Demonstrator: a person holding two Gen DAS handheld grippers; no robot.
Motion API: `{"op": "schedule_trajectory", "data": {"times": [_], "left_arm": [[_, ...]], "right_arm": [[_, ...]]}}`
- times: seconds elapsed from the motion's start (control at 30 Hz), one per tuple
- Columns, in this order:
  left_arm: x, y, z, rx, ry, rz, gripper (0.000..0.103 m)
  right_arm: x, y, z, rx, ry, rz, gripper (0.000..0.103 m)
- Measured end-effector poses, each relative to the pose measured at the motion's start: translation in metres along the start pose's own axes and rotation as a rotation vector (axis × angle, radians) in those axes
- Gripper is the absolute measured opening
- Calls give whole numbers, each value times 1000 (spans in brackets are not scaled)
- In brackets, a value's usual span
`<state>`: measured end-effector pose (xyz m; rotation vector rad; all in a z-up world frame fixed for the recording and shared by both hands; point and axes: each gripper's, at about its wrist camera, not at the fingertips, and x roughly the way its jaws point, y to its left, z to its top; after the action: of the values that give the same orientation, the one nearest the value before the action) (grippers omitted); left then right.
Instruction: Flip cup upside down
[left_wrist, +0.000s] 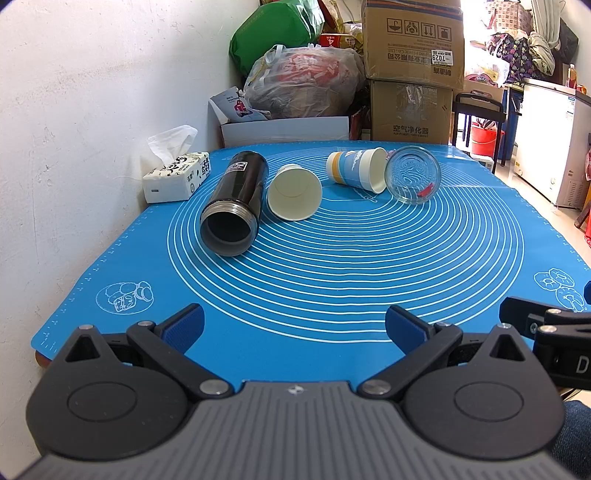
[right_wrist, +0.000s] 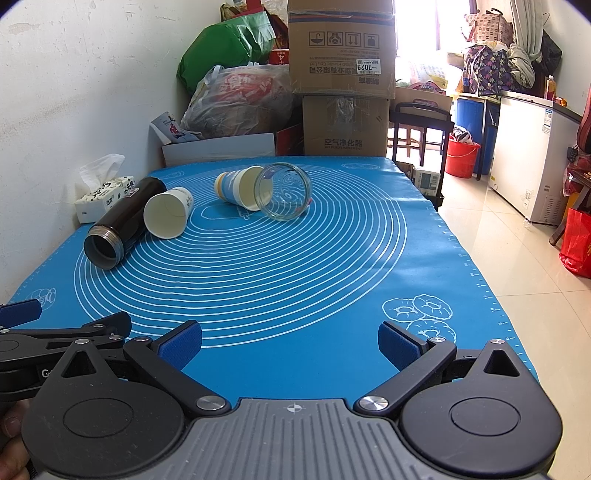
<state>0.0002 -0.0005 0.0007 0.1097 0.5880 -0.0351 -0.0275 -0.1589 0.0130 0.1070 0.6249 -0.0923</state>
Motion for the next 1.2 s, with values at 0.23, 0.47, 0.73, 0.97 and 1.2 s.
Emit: {"op": "schedule_trajectory", "data": {"times": [0.23,0.47,0.73,0.97,1.2], "left_arm": [[1,-1,-1,0,0,1,103],[1,-2,0,1,3,0,103],[3,-6,-1,8,7,-2,103],[4,-3,1,7,14,-5,103],[6,-1,23,38,-37,35,103]], "right_arm": [[0,0,0,0,0,0,103],[-1,0,-1,1,-2,-2,103],[-3,-1,1,9,-1,-11,103],[-2,-5,3,24,0,9,103],[1,-13,15,30,11,37,103]]}}
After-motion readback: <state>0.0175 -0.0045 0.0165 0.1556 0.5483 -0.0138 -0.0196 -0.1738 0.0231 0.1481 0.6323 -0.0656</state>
